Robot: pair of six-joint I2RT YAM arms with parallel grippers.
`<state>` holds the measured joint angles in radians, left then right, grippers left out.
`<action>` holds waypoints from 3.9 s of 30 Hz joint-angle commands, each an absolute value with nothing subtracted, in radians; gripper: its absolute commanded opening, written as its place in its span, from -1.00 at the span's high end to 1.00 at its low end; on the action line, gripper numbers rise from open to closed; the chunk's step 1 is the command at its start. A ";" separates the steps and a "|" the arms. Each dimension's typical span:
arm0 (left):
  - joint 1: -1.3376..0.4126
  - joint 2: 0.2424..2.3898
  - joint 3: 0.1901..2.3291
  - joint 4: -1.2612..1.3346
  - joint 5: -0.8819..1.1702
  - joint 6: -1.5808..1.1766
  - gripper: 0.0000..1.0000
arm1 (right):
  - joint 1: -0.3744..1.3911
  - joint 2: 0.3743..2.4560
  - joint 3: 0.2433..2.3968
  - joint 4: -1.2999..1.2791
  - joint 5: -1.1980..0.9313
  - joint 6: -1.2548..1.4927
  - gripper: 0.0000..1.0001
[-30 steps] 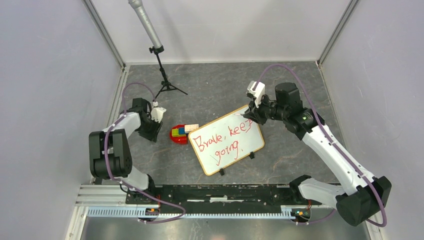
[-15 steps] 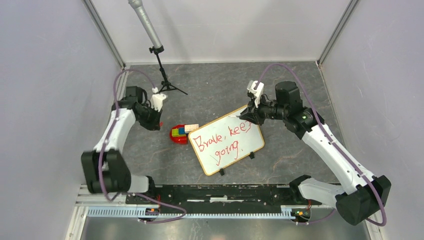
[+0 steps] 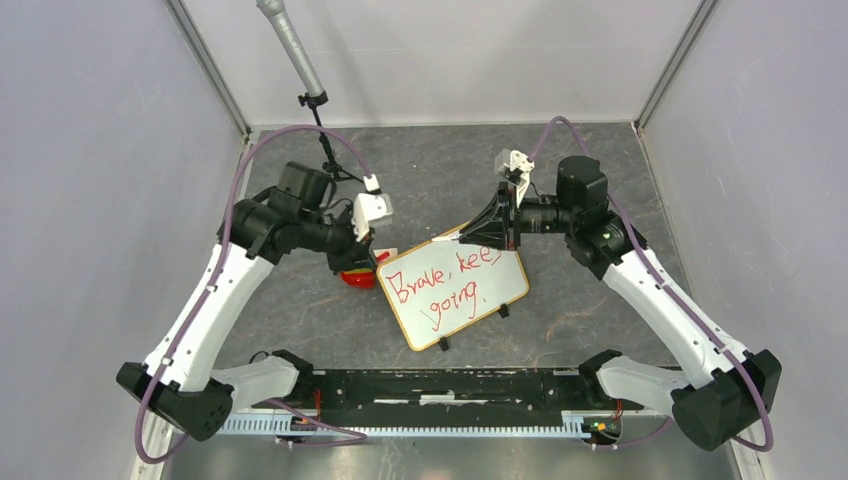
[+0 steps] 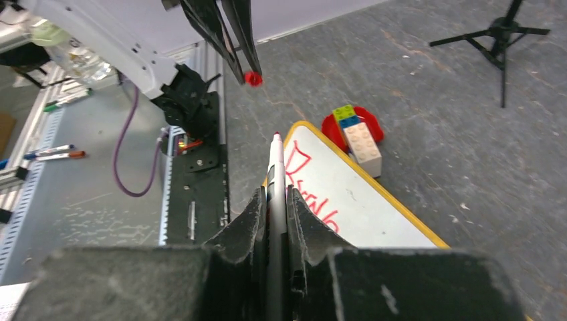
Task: Write a sentence on the whiteboard
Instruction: Insert the whiteboard marker without the cap into the pen cap.
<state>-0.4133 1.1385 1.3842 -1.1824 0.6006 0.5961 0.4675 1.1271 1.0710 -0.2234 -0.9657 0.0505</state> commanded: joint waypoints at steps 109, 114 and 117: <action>-0.693 1.236 1.407 -1.213 0.553 0.586 0.95 | 0.651 1.207 1.137 -0.366 -0.814 -0.112 1.00; -0.675 1.239 1.408 -1.208 0.561 0.590 0.95 | 0.647 1.202 1.126 -0.354 -0.829 -0.099 1.00; -0.675 1.246 1.407 -1.206 0.563 0.586 0.95 | 0.647 1.203 1.117 -0.318 -0.875 -0.057 1.00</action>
<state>-0.6785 1.2400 1.4120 -1.2308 0.5335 0.6098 0.6495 1.2068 1.0920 -0.3664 -0.8371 -0.0845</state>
